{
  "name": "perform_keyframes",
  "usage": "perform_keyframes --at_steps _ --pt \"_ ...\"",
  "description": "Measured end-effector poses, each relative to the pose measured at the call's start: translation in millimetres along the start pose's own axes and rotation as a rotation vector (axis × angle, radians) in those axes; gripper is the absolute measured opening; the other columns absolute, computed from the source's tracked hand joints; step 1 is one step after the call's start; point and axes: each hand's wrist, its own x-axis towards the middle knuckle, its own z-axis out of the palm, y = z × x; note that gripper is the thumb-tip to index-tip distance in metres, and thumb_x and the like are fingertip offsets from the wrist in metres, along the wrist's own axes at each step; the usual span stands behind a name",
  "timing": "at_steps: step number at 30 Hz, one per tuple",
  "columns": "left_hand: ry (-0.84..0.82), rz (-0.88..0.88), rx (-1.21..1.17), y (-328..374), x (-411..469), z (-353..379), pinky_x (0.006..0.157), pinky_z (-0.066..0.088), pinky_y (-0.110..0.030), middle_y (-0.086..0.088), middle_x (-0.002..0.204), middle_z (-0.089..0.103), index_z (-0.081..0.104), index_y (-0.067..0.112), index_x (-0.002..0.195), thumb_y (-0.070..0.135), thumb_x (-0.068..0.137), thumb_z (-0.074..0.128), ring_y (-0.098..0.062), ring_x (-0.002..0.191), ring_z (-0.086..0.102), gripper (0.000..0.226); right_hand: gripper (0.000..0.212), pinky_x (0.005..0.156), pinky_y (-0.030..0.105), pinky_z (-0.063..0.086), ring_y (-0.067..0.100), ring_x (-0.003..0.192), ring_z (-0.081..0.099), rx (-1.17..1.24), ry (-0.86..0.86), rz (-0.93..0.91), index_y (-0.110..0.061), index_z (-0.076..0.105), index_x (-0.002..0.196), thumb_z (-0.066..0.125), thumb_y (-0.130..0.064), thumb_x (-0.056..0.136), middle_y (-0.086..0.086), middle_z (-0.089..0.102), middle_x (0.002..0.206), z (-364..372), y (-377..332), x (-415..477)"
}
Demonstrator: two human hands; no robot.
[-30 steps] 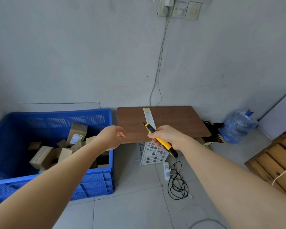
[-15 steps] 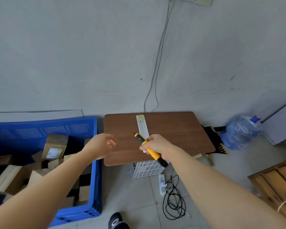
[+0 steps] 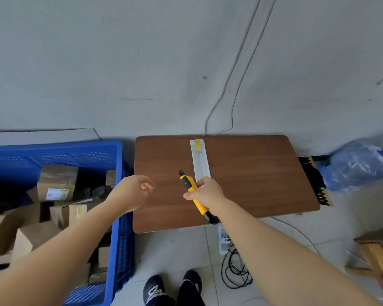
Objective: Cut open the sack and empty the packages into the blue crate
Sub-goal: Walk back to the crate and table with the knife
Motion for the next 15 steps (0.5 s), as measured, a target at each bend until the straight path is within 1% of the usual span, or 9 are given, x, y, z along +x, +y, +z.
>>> perform_keyframes --at_steps 3,5,6,9,11,12,15 --pt "0.007 -0.039 -0.012 -21 30 19 0.092 0.043 -0.024 0.008 0.111 0.067 0.067 0.025 0.107 0.020 0.094 0.049 -0.009 0.103 0.060 0.024 0.043 0.070 0.029 0.043 0.021 0.086 0.056 -0.112 -0.012 -0.023 -0.016 0.052 0.107 0.078 -0.027 0.075 0.000 0.055 0.095 18 11 41" --pt "0.011 -0.062 -0.024 -37 49 36 0.088 0.042 -0.023 0.008 0.109 0.067 0.068 0.026 0.106 0.020 0.094 0.049 -0.008 0.101 0.059 0.023 0.038 0.062 0.027 0.040 0.021 0.082 0.057 -0.188 -0.010 -0.043 -0.018 0.054 0.104 0.077 -0.026 0.075 -0.001 0.058 0.094 35 21 67" --pt "0.014 -0.076 -0.035 -45 58 44 0.086 0.042 -0.022 0.009 0.108 0.067 0.068 0.027 0.104 0.021 0.093 0.049 -0.007 0.099 0.059 0.023 0.039 0.062 0.027 0.040 0.020 0.081 0.057 -0.227 -0.007 -0.058 -0.019 0.055 0.105 0.077 -0.026 0.075 -0.001 0.059 0.094 45 28 81" --pt "0.011 -0.127 -0.056 -68 78 70 0.080 0.042 -0.022 0.011 0.104 0.066 0.067 0.030 0.100 0.022 0.093 0.049 -0.007 0.098 0.059 0.021 0.042 0.068 0.030 0.045 0.021 0.086 0.060 -0.382 0.014 -0.115 -0.020 0.056 0.108 0.078 -0.030 0.075 -0.001 0.061 0.096 76 45 116" --pt "0.012 -0.143 -0.049 -80 87 85 0.077 0.042 -0.023 0.012 0.101 0.064 0.067 0.030 0.099 0.022 0.093 0.050 -0.008 0.096 0.058 0.019 0.040 0.075 0.034 0.050 0.023 0.091 0.061 -0.501 0.048 -0.159 -0.020 0.057 0.106 0.078 -0.034 0.074 0.000 0.064 0.098 95 56 134" --pt "0.020 -0.145 -0.054 -85 90 91 0.077 0.042 -0.023 0.012 0.100 0.063 0.067 0.029 0.099 0.022 0.093 0.051 -0.008 0.095 0.058 0.019 0.040 0.077 0.035 0.051 0.024 0.093 0.061 -0.552 0.071 -0.179 -0.021 0.057 0.104 0.078 -0.035 0.074 0.000 0.065 0.099 102 60 142" --pt "0.030 -0.155 -0.065 -94 97 104 0.077 0.039 -0.021 0.012 0.099 0.061 0.068 0.025 0.103 0.020 0.093 0.051 -0.007 0.093 0.056 0.020 0.043 0.075 0.035 0.047 0.024 0.098 0.057 -0.641 0.135 -0.246 -0.020 0.058 0.108 0.078 -0.038 0.074 0.002 0.063 0.105 117 71 157"
